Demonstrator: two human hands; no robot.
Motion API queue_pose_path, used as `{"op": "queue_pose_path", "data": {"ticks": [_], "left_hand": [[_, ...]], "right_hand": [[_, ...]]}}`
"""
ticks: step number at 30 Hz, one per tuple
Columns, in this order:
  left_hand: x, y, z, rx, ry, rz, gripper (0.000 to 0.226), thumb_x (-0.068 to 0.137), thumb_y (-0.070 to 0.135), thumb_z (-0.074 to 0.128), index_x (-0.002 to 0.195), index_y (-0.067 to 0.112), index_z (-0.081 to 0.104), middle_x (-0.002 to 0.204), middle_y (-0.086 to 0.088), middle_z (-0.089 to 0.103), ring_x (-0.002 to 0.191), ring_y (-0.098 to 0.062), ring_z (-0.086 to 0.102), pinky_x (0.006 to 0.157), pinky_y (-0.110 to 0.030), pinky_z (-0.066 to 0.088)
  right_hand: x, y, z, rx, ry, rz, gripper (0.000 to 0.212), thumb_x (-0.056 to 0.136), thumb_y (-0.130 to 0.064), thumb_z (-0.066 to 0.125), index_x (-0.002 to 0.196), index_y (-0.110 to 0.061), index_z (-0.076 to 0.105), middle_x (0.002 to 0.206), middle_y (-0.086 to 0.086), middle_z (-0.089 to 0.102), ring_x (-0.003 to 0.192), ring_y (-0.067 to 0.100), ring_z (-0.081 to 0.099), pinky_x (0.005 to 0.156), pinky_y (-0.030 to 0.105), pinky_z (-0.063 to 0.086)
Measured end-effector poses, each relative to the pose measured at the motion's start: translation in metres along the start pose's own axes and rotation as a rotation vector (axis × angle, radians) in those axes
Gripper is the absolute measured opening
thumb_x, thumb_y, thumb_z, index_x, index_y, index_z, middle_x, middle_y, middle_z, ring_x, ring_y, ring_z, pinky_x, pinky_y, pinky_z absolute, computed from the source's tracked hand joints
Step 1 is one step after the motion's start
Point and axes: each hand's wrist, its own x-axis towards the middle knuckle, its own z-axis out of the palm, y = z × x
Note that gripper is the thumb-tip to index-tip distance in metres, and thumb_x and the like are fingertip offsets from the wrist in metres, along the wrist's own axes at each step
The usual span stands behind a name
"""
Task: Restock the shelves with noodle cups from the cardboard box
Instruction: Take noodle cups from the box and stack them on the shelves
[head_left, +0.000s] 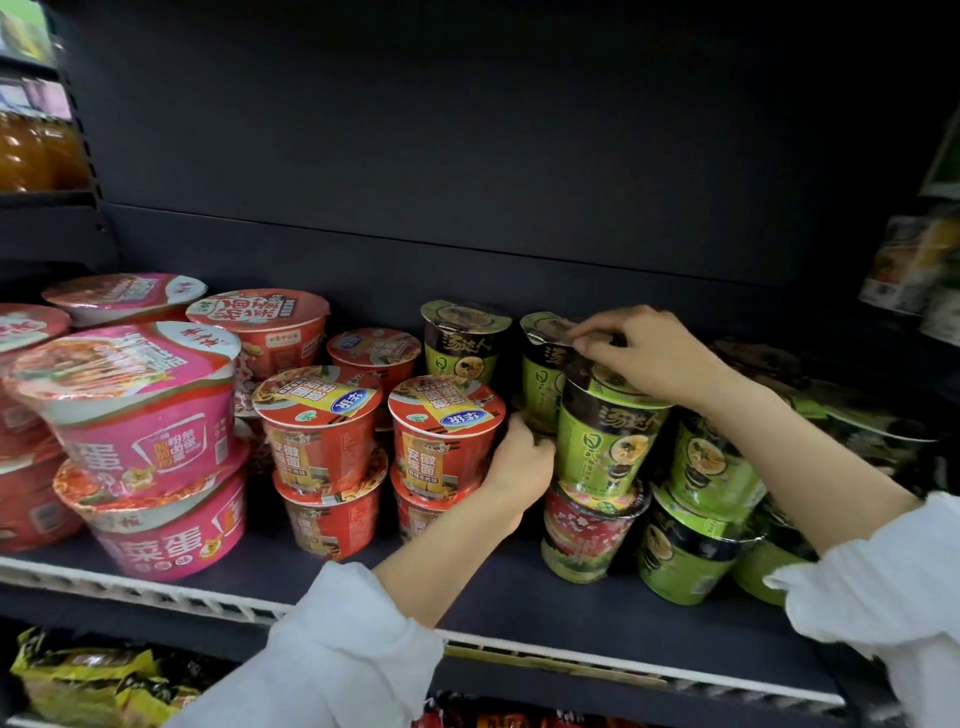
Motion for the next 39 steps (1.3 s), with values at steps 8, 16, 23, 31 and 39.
{"op": "queue_pose_path", "data": {"ticks": [8,16,23,31,39], "left_hand": [[-0.023,-0.018,-0.004,0.427,-0.330,-0.064,0.115,0.075,0.004,0.071,0.149,0.020,-0.015,0.152,-0.004,0.023,0.132,-0.018,0.035,0.105,-0.027,0.035],[-0.016,-0.023,0.003,0.461,-0.199,0.106,0.110,0.056,0.033,0.089,0.142,0.009,0.024,0.138,-0.003,0.048,0.128,-0.020,0.046,0.100,-0.026,0.039],[-0.025,-0.024,-0.026,0.618,-0.194,0.143,0.104,0.059,0.040,0.086,0.141,0.009,0.030,0.138,-0.004,0.048,0.126,-0.021,0.049,0.097,-0.027,0.043],[-0.041,-0.028,-0.023,0.807,-0.023,0.224,0.094,0.068,0.046,0.078,0.142,0.011,0.032,0.132,-0.011,0.048,0.123,-0.028,0.049,0.105,-0.038,0.041],[-0.065,-0.018,-0.037,1.454,0.113,0.581,0.040,0.080,0.019,0.072,0.117,0.006,0.059,0.113,-0.012,0.056,0.087,-0.026,0.068,0.064,-0.031,0.054]], "right_hand": [[-0.038,-0.015,-0.002,-0.091,-0.207,0.151,0.044,0.096,-0.033,0.044,0.129,-0.006,0.055,0.138,0.014,0.052,0.127,0.027,0.046,0.105,0.034,0.036],[-0.049,-0.018,-0.003,-0.058,-0.097,0.142,0.057,0.084,-0.053,0.059,0.131,-0.021,0.056,0.131,0.006,0.059,0.123,0.022,0.052,0.098,0.032,0.042],[-0.053,-0.030,0.010,0.020,-0.070,0.060,0.055,0.084,-0.054,0.058,0.128,-0.021,0.059,0.132,0.000,0.059,0.122,0.016,0.052,0.093,0.022,0.039],[-0.051,-0.022,0.016,0.075,-0.103,0.072,0.052,0.088,-0.051,0.053,0.135,-0.030,0.051,0.141,0.006,0.044,0.138,0.026,0.028,0.110,0.031,0.022],[-0.057,-0.012,0.001,0.123,-0.137,0.083,0.051,0.088,-0.052,0.052,0.135,-0.031,0.051,0.140,-0.008,0.050,0.130,0.011,0.044,0.092,0.016,0.028]]}}
